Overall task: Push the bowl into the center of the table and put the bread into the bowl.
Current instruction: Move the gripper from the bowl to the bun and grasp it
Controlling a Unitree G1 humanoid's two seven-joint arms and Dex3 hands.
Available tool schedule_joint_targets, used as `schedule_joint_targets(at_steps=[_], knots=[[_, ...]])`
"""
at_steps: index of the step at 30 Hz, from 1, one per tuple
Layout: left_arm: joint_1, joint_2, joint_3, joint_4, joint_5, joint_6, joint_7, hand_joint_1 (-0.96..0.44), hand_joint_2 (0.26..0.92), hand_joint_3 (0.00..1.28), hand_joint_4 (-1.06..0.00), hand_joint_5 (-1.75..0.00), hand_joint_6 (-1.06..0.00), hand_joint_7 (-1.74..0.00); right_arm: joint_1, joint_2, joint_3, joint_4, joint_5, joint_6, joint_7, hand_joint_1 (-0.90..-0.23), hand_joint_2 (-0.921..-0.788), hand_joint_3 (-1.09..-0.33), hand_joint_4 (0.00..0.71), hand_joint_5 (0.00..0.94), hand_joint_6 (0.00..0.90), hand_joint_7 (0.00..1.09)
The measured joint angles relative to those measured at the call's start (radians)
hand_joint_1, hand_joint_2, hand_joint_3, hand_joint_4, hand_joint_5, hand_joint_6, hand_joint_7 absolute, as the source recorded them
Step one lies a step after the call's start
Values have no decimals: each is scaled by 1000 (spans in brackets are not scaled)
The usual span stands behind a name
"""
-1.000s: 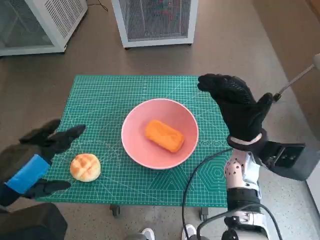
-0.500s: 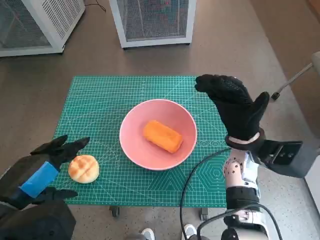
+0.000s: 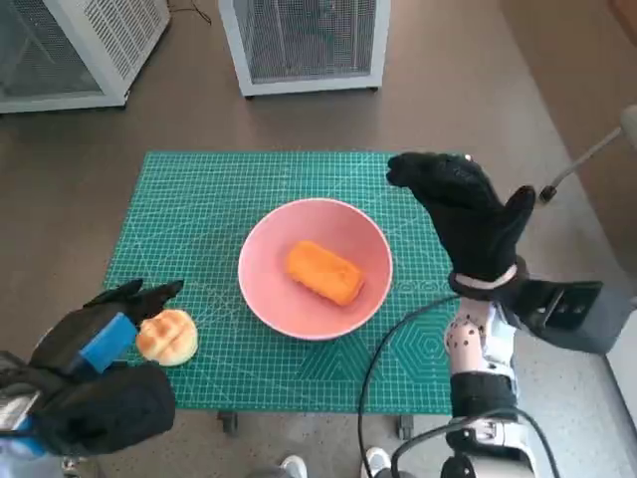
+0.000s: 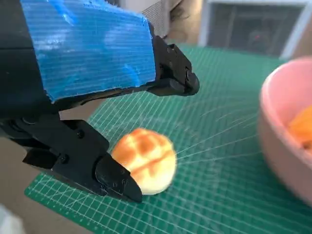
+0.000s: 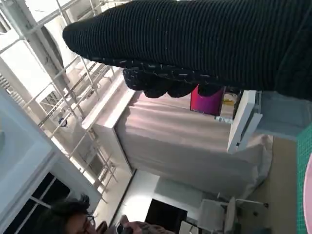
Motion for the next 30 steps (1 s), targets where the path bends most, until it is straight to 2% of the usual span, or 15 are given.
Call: schedule_joint_targets(at_steps=[12,19,24,30], knots=[[-74,-19,-105,205,35,-28,80,-5,764,11,-252,0,-400,0,7,-4,1,-20,-2,7,-1,-548,-921,-557,234,1,375,6],[-109,-29,-155,308,36,-28,89,11,778,15,-260,-4,-398,-1,20,-6,2,-38,-4,11,-7,-546,-921,-560,233,0,374,5],[-129,-33,-189,367,38,-28,102,38,790,18,-306,-18,-416,-9,31,-6,3,-46,-5,13,-13,-545,-921,-563,232,0,373,5],[-163,-34,-217,413,48,-32,126,66,833,30,-455,-35,-560,-42,38,-6,5,-56,-17,11,-23,-541,-921,-565,232,0,373,5]])
